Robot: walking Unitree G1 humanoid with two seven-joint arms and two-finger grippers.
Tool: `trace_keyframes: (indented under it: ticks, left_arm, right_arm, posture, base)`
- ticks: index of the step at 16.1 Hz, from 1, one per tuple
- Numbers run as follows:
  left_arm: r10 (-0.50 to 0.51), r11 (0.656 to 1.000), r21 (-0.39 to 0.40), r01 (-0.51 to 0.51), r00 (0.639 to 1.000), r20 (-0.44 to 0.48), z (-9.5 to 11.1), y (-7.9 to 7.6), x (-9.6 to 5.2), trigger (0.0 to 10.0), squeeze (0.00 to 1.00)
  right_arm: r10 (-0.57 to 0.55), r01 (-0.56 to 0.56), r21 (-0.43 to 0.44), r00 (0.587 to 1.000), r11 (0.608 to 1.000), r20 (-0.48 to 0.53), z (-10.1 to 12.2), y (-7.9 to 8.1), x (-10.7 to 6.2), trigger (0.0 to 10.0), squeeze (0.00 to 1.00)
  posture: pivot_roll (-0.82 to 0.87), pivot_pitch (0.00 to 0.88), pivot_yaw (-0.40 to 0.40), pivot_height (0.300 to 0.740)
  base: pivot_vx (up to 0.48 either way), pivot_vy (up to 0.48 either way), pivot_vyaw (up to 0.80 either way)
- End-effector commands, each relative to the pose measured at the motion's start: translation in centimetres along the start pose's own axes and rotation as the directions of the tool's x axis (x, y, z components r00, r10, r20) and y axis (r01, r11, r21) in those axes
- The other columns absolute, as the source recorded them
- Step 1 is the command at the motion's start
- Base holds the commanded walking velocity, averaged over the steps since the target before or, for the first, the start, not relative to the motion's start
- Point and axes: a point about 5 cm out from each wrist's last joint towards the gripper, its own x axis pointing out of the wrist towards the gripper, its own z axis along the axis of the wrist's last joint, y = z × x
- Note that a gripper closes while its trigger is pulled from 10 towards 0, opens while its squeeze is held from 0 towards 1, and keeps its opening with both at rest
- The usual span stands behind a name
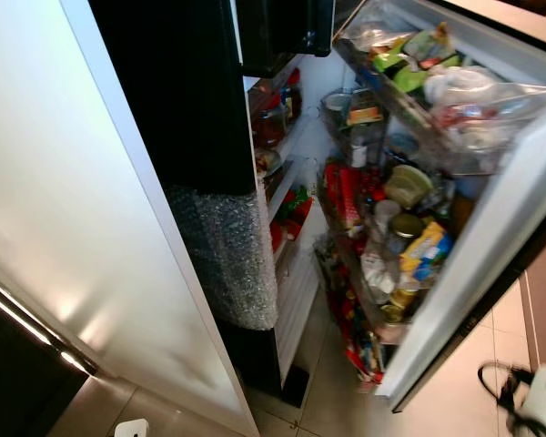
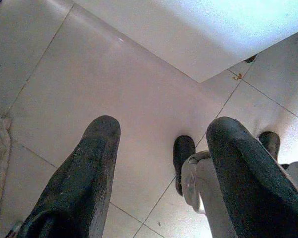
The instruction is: Restocking fridge
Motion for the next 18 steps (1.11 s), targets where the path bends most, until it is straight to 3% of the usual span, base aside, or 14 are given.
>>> trace_keyframes:
  ticks: [1,7,10,11,13,14,15,18]
  left_arm:
    - [0.007,1.000,0.026,-0.007,1.000,-0.018,-0.3,0.5,-0.1,10.0,0.00]
    - [0.006,0.999,0.033,-0.006,1.000,-0.014,-0.2,0.5,-0.1,10.0,0.00]
    - [0.001,0.999,0.038,0.000,1.000,-0.017,-0.2,0.5,-0.1,10.0,0.00]
    - [-0.001,0.999,0.041,0.002,1.000,-0.018,-0.2,0.5,-0.1,10.0,0.00]
    - [-0.005,0.999,0.039,0.006,1.000,-0.018,-0.2,0.4,-0.1,10.0,0.00]
    - [-0.006,0.999,0.038,0.007,1.000,-0.017,-0.2,0.4,-0.1,10.0,0.00]
    - [-0.007,0.999,0.040,0.008,1.000,-0.017,-0.2,0.4,-0.1,10.0,0.00]
    - [-0.009,0.999,0.042,0.009,1.000,-0.016,-0.1,0.3,-0.1,10.0,0.00]
  right_arm:
    - [0.028,-0.028,-0.005,0.998,1.000,0.064,1.3,0.7,0.3,10.0,0.00]
    - [0.112,-0.111,-0.013,0.980,0.994,0.166,3.8,2.5,0.5,10.0,0.00]
    - [0.273,-0.269,-0.048,0.940,0.962,0.205,4.7,4.3,0.1,10.0,0.00]
    - [0.364,-0.354,-0.082,0.912,0.932,0.192,4.5,5.2,-0.2,10.0,0.00]
    - [0.454,-0.446,-0.085,0.879,0.891,0.144,3.9,5.4,-0.4,10.0,0.00]
    - [0.514,-0.505,-0.098,0.848,0.858,0.132,3.7,5.7,-0.7,10.0,0.00]
    - [0.602,-0.591,-0.120,0.790,0.798,0.114,3.6,6.1,-1.1,10.0,0.00]
    - [0.694,-0.682,-0.132,0.707,0.720,0.133,4.4,6.6,-1.6,10.0,0.00]
  posture:
    - [-0.11,0.000,0.084,0.740]
    - [-0.11,0.000,0.080,0.740]
    - [-0.11,0.000,0.078,0.740]
    - [-0.12,0.000,0.073,0.740]
    - [-0.11,0.000,0.072,0.740]
    - [-0.11,0.000,0.072,0.740]
    - [-0.12,0.000,0.071,0.740]
    - [-0.12,0.000,0.069,0.740]
  base:
    - [0.000,0.000,0.00]
    - [0.000,0.000,0.00]
    - [0.000,0.000,0.00]
    - [0.000,0.000,0.00]
    - [0.000,0.000,0.00]
    - [0.000,0.000,0.00]
    - [0.000,0.000,0.00]
    - [0.000,0.000,0.00]
